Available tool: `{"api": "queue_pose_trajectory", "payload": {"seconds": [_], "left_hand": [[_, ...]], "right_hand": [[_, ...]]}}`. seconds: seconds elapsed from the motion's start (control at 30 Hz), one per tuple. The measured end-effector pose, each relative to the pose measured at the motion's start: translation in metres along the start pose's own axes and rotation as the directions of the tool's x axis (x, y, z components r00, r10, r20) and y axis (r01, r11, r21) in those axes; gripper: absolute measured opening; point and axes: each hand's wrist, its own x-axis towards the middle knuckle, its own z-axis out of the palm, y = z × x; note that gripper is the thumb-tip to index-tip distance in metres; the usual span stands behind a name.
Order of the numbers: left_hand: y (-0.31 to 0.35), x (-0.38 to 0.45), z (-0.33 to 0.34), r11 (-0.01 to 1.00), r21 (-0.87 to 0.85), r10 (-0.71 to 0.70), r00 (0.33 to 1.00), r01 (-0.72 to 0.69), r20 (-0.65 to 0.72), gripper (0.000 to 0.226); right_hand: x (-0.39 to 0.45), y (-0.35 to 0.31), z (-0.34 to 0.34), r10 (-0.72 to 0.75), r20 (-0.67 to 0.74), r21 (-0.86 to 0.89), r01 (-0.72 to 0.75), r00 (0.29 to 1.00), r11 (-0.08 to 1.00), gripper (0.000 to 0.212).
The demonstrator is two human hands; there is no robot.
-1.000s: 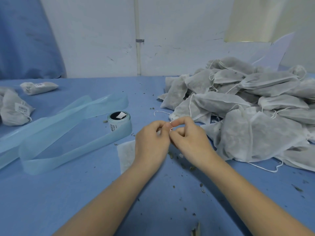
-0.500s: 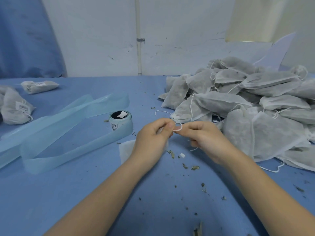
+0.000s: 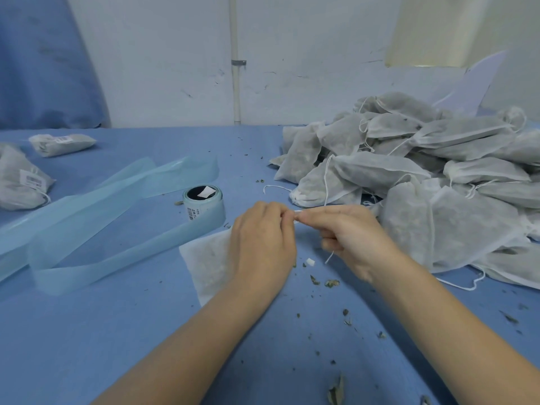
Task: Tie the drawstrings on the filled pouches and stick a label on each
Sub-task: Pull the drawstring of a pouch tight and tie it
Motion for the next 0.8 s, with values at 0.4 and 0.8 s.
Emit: {"api": "queue_pose_trajectory", "payload": {"seconds": [0.4, 0.8], "left_hand": [[-0.0014, 0.0044, -0.0011, 0.986, -0.087, -0.134, 0.989, 0.139, 0.069, 0.019], [0.0027, -0.0019, -0.0087, 0.978, -0.166, 0.089, 0.974, -0.125, -0.207, 0.008]], "right_hand": [[-0.0008, -0.0033, 0.0069, 0.22, 0.196, 0.43, -0.286, 0.955, 0.857, 0.011], [-0.0011, -0.0031, 0.0072, 0.2, 0.174, 0.496, -0.261, 0.964, 0.828, 0.006]]}}
